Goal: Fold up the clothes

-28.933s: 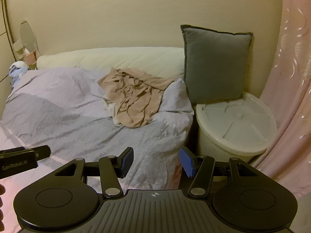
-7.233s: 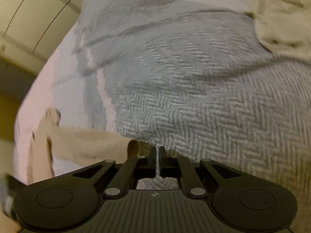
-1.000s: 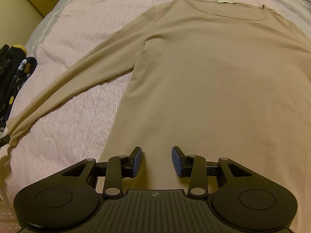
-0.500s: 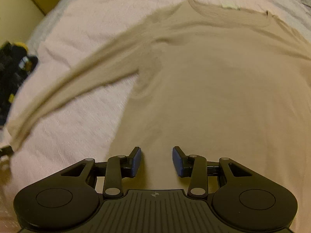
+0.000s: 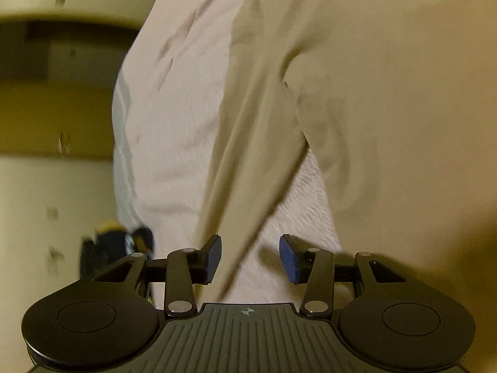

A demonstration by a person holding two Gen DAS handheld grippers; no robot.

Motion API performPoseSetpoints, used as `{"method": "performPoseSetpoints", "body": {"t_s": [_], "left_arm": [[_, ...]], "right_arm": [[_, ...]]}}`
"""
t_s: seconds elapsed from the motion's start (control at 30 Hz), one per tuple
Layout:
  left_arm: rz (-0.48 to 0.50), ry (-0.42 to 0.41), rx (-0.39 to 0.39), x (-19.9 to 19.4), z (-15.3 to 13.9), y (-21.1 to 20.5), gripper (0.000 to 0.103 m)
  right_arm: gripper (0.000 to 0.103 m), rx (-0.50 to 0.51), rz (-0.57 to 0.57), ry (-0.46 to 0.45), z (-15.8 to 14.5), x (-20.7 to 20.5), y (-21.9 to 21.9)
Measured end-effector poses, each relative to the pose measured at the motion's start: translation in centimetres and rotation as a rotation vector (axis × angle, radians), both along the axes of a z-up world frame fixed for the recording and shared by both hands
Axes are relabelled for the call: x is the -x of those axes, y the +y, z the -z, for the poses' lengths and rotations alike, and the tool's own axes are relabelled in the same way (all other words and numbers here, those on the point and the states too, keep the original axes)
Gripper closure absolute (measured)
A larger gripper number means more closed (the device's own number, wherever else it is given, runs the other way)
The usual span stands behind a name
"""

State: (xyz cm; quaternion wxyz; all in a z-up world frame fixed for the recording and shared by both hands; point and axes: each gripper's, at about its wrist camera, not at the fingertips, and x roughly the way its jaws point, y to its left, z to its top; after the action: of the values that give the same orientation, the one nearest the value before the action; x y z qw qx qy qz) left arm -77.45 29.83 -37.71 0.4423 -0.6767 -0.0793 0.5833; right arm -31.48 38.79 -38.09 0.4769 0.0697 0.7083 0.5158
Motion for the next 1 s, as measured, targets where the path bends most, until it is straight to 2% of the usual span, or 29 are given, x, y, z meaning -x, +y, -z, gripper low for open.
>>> {"method": "performPoseSetpoints", "body": {"t_s": [0.03, 0.1, 0.13, 0.17, 0.2, 0.3, 0.37, 0.47, 0.6, 0.7, 0.77, 0.8, 0.9, 1.0], "left_arm": [[-0.003, 0.003, 0.002, -0.1, 0.2, 0.2, 0.084], [0.030, 0.026, 0.000, 0.0, 0.2, 0.6, 0.103], [0.047, 0.038, -0.001, 0.1, 0.1, 0.8, 0.103], [0.070, 0.048, -0.008, 0.0, -0.1, 1.0, 0.103], [0.098, 0.065, -0.021, 0.0, -0.6, 1.1, 0.103], [0.201, 0.133, -0.051, 0.1, -2.2, 1.4, 0.103], [0.257, 0.162, -0.043, 0.1, -2.6, 1.3, 0.103], [0.358, 0.252, 0.023, -0.6, -2.1, 1.6, 0.103], [0.413, 0.320, 0.032, -1.4, -2.5, 2.0, 0.103], [0.457, 0.368, 0.031, -1.1, -4.2, 2.0, 0.097], [0.462, 0.338, 0.036, -0.4, -4.9, 2.1, 0.096], [0.450, 0.301, 0.036, -0.2, -5.0, 2.0, 0.094], [0.366, 0.139, 0.014, -0.8, -4.0, 1.9, 0.082], [0.227, 0.035, 0.014, -2.3, -2.1, 1.4, 0.081]], "right_arm": [[0.058, 0.005, 0.005, 0.000, 0.4, 0.1, 0.4], [0.058, 0.013, 0.000, -0.011, 1.0, 0.4, 1.4], [0.073, 0.017, -0.015, -0.026, 1.1, 0.4, 1.7], [0.093, 0.013, -0.039, -0.055, 0.8, 0.5, 2.0], [0.101, 0.008, -0.065, -0.084, 0.6, 0.6, 2.2], [0.103, -0.022, -0.124, -0.138, -0.5, 0.5, 2.6], [0.103, -0.014, -0.153, -0.153, -0.8, 0.4, 2.2], [0.103, 0.019, -0.187, -0.176, -0.2, 0.2, 2.0], [0.102, 0.044, -0.193, -0.190, 0.2, 0.4, 1.9], [0.098, 0.042, -0.245, -0.292, -1.6, 0.3, 1.8], [0.094, -0.012, -0.296, -0.367, -3.2, 0.3, 1.7], [0.088, -0.041, -0.323, -0.373, -3.8, 0.4, 1.7], [0.068, -0.043, -0.333, -0.245, -3.3, 0.9, 2.0], [0.067, 0.002, -0.288, -0.086, -1.5, 2.1, 2.4]]}}
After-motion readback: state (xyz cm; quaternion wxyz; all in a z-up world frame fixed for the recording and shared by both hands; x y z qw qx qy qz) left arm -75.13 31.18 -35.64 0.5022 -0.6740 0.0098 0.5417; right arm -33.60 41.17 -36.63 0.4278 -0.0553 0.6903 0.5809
